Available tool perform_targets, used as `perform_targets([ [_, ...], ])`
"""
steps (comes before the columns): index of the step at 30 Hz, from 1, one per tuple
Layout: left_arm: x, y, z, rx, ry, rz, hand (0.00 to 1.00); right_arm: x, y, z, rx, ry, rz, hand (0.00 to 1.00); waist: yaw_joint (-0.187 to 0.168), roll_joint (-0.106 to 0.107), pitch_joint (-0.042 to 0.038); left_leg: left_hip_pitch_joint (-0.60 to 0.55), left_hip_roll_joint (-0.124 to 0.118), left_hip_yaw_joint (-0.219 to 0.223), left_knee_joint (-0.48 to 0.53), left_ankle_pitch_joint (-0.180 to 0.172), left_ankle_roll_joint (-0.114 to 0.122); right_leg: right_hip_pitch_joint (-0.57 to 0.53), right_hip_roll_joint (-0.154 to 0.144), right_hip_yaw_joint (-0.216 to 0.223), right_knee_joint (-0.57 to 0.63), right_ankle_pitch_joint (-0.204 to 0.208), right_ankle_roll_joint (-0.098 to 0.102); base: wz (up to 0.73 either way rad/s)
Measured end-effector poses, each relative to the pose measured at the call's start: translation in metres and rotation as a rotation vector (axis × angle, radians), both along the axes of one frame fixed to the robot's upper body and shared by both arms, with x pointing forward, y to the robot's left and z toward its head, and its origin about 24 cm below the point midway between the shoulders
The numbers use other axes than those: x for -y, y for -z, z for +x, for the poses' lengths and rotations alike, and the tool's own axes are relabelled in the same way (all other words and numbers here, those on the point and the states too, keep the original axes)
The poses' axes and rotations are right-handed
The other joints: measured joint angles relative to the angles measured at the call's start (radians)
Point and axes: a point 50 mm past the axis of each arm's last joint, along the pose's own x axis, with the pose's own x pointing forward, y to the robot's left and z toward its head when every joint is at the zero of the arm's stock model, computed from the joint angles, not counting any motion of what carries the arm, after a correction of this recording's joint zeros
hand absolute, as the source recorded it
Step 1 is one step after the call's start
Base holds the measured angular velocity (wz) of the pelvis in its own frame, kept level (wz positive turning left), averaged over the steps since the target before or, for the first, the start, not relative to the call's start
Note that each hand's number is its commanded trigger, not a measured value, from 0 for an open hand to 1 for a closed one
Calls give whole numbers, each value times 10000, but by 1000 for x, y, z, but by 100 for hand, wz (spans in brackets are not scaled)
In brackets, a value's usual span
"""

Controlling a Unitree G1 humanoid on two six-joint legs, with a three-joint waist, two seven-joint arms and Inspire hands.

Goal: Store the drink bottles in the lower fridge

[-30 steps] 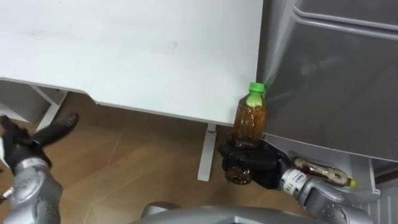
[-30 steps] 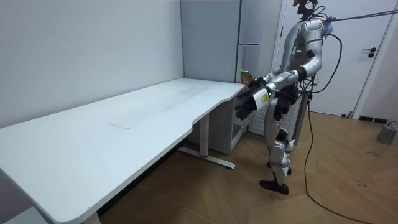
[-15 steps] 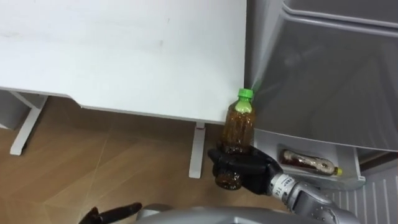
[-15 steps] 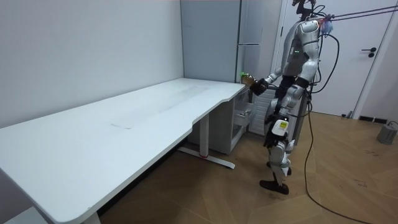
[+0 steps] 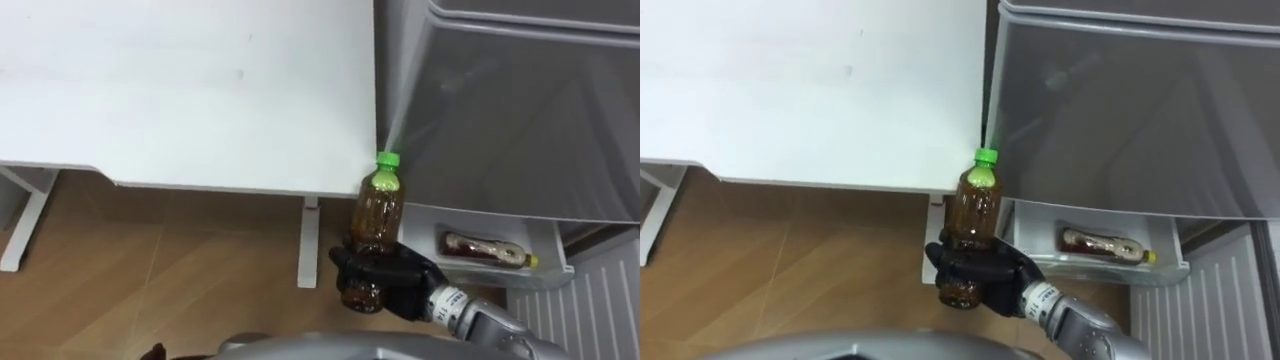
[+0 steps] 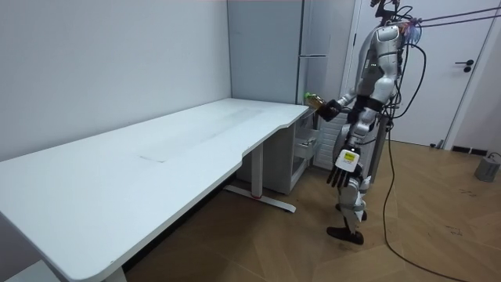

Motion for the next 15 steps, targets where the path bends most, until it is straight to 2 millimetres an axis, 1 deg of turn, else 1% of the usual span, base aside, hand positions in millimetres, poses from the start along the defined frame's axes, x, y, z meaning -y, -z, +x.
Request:
perform_targets([
  [2,1,0,0,-257,755,179,0,3,3,-2,-268,298,32,100,-229,0,-3,20,5,38,14,0,0,2,4,51,8,4,-4,-7],
  [7,4,2,-5,-994,2457,467,0,12,8,-5,-765,979,-156,100,-503,-17,-16,28,55,154,50,-1,-2,-28,46,150,16,55,-23,-8],
  [10,6,3,-7,-1319,3036,428,0,12,7,-4,-873,1409,259,100,-497,-24,-19,25,107,236,51,-1,-10,-99,129,360,21,101,-70,-15],
  [15,13,4,-7,-1650,3797,48,0,11,6,-4,-910,1655,531,100,-513,-27,-22,11,117,225,92,0,-15,-109,141,369,21,123,-87,-2],
])
